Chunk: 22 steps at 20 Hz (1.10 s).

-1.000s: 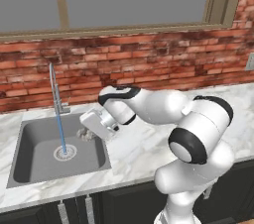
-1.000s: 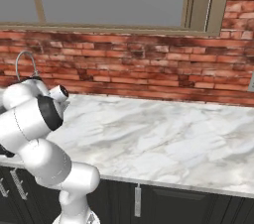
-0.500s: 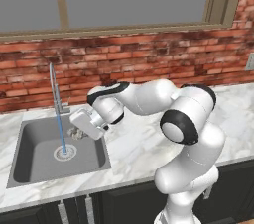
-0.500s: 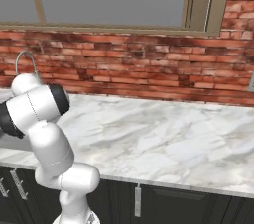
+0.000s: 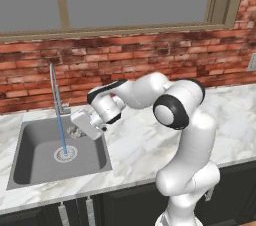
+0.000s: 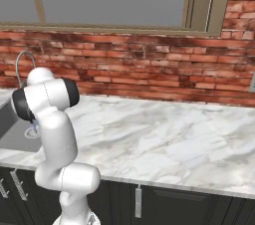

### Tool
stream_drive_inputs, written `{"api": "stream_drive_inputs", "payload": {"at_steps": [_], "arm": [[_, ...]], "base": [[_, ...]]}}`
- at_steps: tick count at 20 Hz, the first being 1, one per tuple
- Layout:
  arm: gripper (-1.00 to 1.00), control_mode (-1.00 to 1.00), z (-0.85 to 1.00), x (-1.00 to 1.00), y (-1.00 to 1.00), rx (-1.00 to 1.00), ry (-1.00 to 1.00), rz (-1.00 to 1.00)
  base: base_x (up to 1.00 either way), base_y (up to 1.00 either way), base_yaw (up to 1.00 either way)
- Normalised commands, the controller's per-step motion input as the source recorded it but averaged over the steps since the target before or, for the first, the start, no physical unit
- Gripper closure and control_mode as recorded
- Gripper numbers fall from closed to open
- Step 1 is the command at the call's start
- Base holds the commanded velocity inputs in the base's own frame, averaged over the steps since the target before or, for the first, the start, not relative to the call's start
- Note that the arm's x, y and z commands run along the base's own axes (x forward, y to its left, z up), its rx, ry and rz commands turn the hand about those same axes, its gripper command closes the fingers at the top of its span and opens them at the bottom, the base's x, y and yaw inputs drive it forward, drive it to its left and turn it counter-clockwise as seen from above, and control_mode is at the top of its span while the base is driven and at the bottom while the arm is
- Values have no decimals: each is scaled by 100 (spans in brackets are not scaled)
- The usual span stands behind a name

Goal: Take the fish out of the fridge, briefly rinse it in the sink, and place it on the tray next to the sink.

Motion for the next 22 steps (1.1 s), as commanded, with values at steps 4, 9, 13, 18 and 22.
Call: {"api": "stream_drive_inputs", "payload": {"at_steps": [4, 9, 13, 18, 22], "arm": [[100, -100, -19, 28, 11, 3, 0, 0], [100, -100, -7, 19, 23, 0, 0, 0], [100, -100, 0, 6, 3, 0, 0, 0], [100, -100, -11, 0, 0, 0, 0, 0], [100, -100, -25, 1, 0, 0, 0, 0]], "base": [[0, 0, 0], [0, 0, 0], [0, 0, 0], [0, 0, 0], [0, 0, 0]]}}
